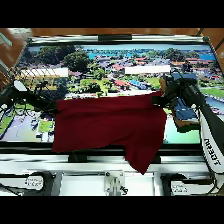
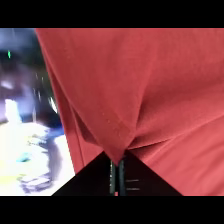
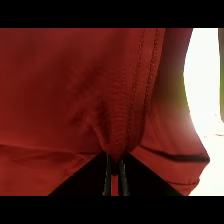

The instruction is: Fold the shirts.

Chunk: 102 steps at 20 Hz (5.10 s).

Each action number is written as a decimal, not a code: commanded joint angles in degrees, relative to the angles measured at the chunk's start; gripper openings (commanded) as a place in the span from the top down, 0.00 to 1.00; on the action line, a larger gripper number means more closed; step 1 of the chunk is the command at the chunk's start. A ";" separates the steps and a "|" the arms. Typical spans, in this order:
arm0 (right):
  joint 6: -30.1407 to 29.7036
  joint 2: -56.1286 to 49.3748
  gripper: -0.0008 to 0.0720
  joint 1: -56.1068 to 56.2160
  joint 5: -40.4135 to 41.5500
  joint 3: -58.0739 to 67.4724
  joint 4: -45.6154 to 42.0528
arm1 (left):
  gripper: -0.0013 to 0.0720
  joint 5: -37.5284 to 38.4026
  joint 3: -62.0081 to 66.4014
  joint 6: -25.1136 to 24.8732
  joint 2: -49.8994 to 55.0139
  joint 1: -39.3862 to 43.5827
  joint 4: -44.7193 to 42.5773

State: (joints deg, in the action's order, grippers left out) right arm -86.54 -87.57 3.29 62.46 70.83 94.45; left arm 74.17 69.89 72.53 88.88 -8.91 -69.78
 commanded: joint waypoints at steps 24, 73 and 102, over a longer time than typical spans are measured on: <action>-11.47 26.91 0.29 -22.47 15.61 -19.12 11.08 | 0.05 3.52 -41.94 -10.38 -26.14 -25.22 5.88; -9.35 7.80 0.89 -10.38 -6.36 -3.15 26.71 | 0.94 -4.20 -10.01 -8.33 -13.31 -15.32 19.08; -8.00 -15.19 0.05 -9.07 4.50 8.72 21.70 | 0.10 0.46 1.55 -4.33 -11.47 -4.87 17.99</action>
State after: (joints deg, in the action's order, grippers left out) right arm -95.04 -101.01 -7.07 67.13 79.64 114.37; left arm 74.56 71.37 68.18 79.75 -14.98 -51.88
